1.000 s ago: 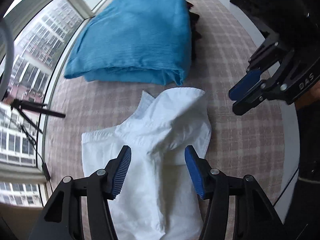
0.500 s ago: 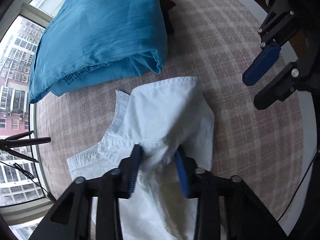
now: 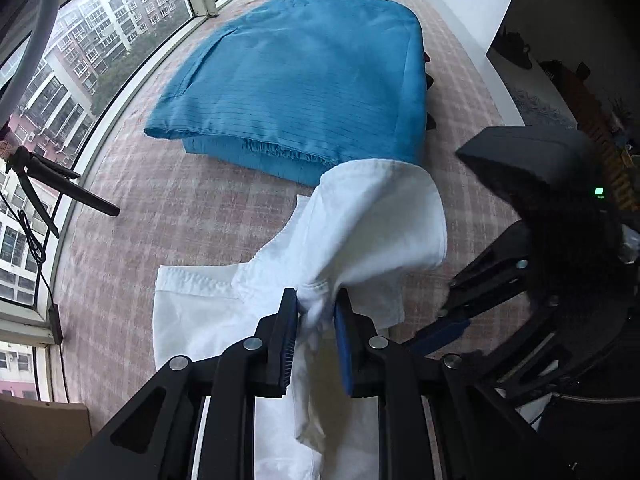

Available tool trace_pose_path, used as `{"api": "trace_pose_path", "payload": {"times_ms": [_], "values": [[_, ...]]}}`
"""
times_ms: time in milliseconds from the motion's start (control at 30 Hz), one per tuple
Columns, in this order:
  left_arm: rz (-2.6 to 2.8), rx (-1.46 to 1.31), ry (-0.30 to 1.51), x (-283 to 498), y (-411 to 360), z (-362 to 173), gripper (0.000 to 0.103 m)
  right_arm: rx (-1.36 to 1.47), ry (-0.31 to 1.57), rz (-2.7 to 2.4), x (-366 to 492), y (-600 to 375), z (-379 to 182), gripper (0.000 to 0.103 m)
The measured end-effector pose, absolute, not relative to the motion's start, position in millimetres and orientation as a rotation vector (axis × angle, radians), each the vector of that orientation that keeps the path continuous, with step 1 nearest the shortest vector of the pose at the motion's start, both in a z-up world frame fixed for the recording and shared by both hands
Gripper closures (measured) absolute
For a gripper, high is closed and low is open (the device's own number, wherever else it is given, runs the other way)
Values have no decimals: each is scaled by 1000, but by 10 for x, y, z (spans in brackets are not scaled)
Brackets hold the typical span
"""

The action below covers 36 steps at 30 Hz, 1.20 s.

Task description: Fold clothes

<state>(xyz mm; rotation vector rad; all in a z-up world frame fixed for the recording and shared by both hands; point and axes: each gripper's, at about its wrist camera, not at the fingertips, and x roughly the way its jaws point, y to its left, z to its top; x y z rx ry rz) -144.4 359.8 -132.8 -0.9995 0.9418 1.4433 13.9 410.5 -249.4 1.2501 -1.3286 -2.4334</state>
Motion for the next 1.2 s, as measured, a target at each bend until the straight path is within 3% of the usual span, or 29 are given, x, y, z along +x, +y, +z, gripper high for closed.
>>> {"api": "trace_pose_path", "payload": {"times_ms": [33,233,467,667,967,1200], "values": [[1441,-1008,929,-1451,3579,-1323,86,1282,-1332,-2457,76,4139,-2553,90],[1413,-1029,907,-1440,3449,-1384,86,1256,-1339,-2794,106,4514,-2556,92],[1320,-1096,934,-1256,3451,-1842,84,1364,-1104,-3043,281,4635,-2410,90],[1317,-1079,968,-1056,3476,-2073,66,1400,-1044,-3000,528,4555,-2212,90],[1437,-1073,762,-929,2846,-1520,61,1378,-994,-2904,536,4475,-1987,90],[1793,-1180,599,-1686,2254,-1550,61,1405,-941,-2797,101,4243,-2218,90]]}}
